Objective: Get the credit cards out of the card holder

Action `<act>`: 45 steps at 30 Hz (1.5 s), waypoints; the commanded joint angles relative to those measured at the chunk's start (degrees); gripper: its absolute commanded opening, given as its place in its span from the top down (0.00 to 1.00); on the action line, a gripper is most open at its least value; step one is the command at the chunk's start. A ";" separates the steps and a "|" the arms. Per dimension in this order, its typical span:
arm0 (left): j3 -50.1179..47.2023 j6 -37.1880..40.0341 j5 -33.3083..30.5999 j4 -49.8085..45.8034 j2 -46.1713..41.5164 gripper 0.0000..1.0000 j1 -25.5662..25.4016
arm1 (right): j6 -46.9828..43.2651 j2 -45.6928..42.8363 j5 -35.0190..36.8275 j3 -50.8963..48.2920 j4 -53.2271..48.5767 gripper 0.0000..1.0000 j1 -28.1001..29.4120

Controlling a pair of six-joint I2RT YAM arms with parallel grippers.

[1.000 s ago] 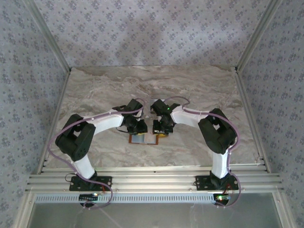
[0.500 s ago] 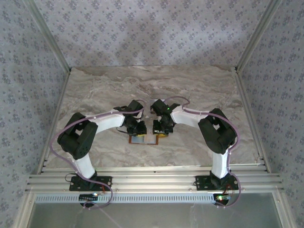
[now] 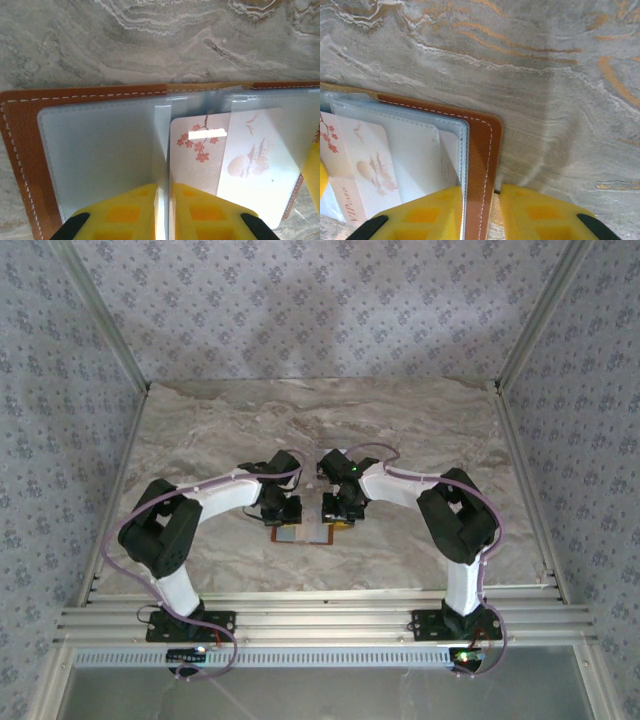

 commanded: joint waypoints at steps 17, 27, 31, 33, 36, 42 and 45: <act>-4.73 -3.85 9.86 9.24 -3.98 0.77 4.05 | 1.89 -0.63 0.41 1.67 -2.44 0.55 2.25; -6.24 -4.65 11.50 11.43 -2.27 0.73 4.69 | 1.19 2.42 1.65 1.77 -3.66 0.66 2.57; -6.51 -4.60 11.37 11.36 -1.40 0.72 4.80 | 1.11 2.79 1.55 1.74 -3.50 0.71 2.47; -6.58 -4.58 11.09 11.20 -1.29 0.72 4.84 | 1.02 2.85 1.55 1.74 -3.40 0.71 2.48; -6.77 -4.58 11.29 11.83 -1.12 0.71 4.86 | 0.97 2.78 1.44 1.74 -3.34 0.71 2.47; -7.48 -5.02 14.08 15.03 -0.14 0.71 4.85 | 0.92 2.61 1.46 1.69 -3.41 0.71 2.38; -8.32 -5.26 15.64 17.42 0.18 0.72 4.97 | 0.85 2.52 1.45 1.74 -3.15 0.71 2.39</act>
